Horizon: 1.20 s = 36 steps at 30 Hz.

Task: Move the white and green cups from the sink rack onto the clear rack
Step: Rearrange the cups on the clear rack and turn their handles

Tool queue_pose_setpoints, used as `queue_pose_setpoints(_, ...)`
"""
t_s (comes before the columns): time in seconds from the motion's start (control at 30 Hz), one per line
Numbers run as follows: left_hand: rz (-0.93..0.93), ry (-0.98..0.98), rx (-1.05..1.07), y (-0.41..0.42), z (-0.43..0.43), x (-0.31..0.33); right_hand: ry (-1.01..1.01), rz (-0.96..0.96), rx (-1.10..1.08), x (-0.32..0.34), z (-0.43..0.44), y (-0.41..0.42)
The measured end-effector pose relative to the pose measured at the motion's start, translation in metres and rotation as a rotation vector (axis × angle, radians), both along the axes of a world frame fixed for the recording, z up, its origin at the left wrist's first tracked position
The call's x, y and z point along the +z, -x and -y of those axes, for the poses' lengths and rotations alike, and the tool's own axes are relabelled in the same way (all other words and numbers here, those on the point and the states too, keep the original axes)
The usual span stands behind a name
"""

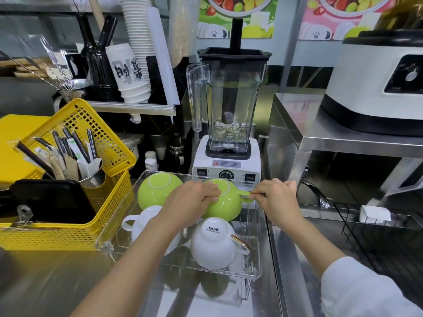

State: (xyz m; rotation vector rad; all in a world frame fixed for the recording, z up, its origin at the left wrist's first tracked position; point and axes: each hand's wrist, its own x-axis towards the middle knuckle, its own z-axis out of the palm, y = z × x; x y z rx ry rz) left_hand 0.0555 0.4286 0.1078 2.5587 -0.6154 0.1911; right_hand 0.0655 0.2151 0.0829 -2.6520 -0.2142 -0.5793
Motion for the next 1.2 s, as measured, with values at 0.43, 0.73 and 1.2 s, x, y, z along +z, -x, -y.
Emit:
queue_pose_setpoints(0.43,-0.113,0.317,-0.078,0.034,-0.009,0.016,-0.434,-0.156,0.208,0.025,-0.007,0.076)
queue_pose_setpoints(0.73,-0.126,0.110,-0.207,0.049,-0.009,0.006,-0.245,-0.226,0.264,0.011,-0.011,0.102)
queue_pose_setpoints(1.2,-0.183,0.177,-0.124,0.048,-0.013,0.002,-0.204,-0.215,0.300,0.006,-0.014,0.097)
